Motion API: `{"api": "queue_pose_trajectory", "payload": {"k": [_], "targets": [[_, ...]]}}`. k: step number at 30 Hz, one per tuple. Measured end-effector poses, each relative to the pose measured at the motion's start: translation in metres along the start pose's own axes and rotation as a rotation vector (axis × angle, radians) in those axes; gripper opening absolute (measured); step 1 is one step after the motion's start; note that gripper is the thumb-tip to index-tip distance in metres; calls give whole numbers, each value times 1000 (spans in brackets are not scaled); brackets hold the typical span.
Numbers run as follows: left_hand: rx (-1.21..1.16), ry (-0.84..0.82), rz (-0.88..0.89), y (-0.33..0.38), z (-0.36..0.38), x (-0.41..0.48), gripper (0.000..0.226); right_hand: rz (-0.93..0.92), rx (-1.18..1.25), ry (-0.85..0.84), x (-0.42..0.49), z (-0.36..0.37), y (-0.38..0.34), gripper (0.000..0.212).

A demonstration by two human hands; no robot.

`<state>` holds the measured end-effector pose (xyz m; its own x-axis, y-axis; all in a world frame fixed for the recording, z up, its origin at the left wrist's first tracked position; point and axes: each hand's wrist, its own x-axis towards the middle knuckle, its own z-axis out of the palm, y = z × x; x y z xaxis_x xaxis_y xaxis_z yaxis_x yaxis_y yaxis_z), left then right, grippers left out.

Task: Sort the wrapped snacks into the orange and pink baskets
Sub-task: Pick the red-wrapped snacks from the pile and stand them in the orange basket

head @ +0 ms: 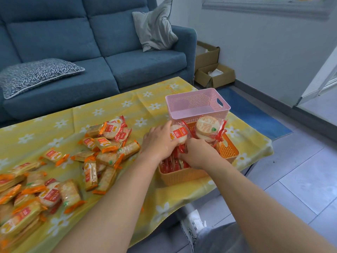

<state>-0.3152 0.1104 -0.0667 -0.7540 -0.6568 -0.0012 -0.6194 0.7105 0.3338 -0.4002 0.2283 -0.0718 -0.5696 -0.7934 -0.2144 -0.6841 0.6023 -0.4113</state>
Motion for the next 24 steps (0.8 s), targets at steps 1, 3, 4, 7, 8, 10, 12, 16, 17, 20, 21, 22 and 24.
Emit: {"api": "queue_pose_trajectory", "payload": {"k": [1, 3, 4, 7, 8, 10, 12, 16, 17, 20, 21, 22, 24], "targets": [[35, 33, 11, 0, 1, 3, 73, 7, -24, -2, 1, 2, 0, 32], [35, 124, 24, 1, 2, 4, 76, 20, -52, -11, 1, 4, -2, 34], [-13, 144, 23, 2, 1, 3, 75, 16, -51, -28, 0, 3, -3, 33], [-282, 186, -12, 4, -9, -2, 64, 33, 33, -144, -2, -11, 0, 28], [-364, 225, -26, 2, -13, -4, 59, 44, 70, -142, -3, -20, 2, 32], [-505, 309, -33, 0, -18, -11, 51, 64, 177, 43, -7, -40, 6, 32], [-587, 358, -5, 4, -18, -21, 43, 118, 513, 214, -14, -58, 6, 28], [-617, 277, 130, 28, 1, -37, 41, 206, 998, 38, -30, -73, -2, 50], [-663, 222, 171, 33, 6, -40, 40, 184, 939, 54, -31, -72, 1, 51], [-765, 106, 230, 38, 10, -47, 22, 129, 633, 203, -30, -71, 15, 30], [-733, 102, 226, 36, 10, -48, 12, 132, 561, 226, -29, -69, 21, 23], [-666, 100, 215, 32, 10, -47, 10, 133, 507, 226, -29, -67, 23, 19], [-438, 82, 195, 25, 13, -46, 23, 114, 403, 206, -29, -58, 21, 22]]}}
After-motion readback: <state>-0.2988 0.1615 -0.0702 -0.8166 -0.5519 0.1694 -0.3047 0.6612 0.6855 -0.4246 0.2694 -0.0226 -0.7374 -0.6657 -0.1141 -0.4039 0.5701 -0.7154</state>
